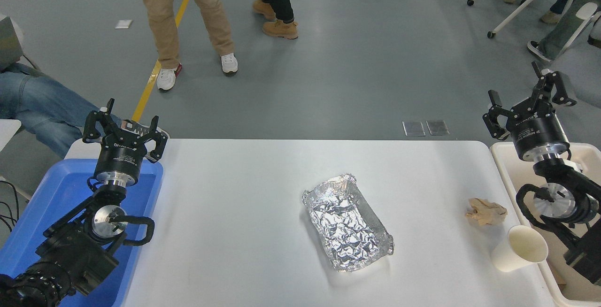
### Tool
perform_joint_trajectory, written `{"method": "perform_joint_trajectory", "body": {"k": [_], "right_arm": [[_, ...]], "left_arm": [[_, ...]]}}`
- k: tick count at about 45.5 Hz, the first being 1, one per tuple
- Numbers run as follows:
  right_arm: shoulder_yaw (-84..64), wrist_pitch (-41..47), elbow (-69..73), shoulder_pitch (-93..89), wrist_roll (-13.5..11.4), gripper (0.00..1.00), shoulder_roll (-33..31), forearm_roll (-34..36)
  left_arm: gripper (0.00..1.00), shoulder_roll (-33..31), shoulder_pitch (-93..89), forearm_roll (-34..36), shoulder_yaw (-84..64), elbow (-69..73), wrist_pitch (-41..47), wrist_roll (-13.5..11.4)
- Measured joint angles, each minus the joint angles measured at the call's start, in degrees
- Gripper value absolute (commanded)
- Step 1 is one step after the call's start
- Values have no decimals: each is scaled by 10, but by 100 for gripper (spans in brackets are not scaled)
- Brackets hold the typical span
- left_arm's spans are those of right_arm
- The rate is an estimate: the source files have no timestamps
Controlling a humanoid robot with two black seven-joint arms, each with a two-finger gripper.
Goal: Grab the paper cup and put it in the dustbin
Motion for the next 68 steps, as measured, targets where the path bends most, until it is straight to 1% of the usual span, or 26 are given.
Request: {"method": "perform_joint_trajectory", "body": {"k": [34, 41, 45, 51, 55, 60, 64, 65, 68], "right_arm": [[-7, 2, -4, 14, 0, 100, -11, -1], [-17, 2, -5, 19, -5, 100, -16, -1], [-39, 0, -6, 32, -21, 100, -25, -1], [-104, -4, -9, 71, -60, 100, -49, 9], [-177, -6, -10, 114, -83, 100, -71, 26], [-317, -8, -11, 196, -103, 100, -94, 51], [-445, -9, -12, 271, -113, 100, -103, 64], [-515, -9, -12, 312, -116, 100, -103, 69], [-584, -9, -12, 354, -119, 100, -98, 73]], "left_arm": [[99, 0, 0, 0, 0, 0, 0, 0], [99, 0, 0, 0, 0, 0, 0, 0], [99, 0, 0, 0, 0, 0, 0, 0], [99, 0, 0, 0, 0, 0, 0, 0], [99, 0, 0, 0, 0, 0, 0, 0], [99, 0, 0, 0, 0, 0, 0, 0], [99, 0, 0, 0, 0, 0, 0, 0], [99, 0, 0, 0, 0, 0, 0, 0], [99, 0, 0, 0, 0, 0, 0, 0]]}}
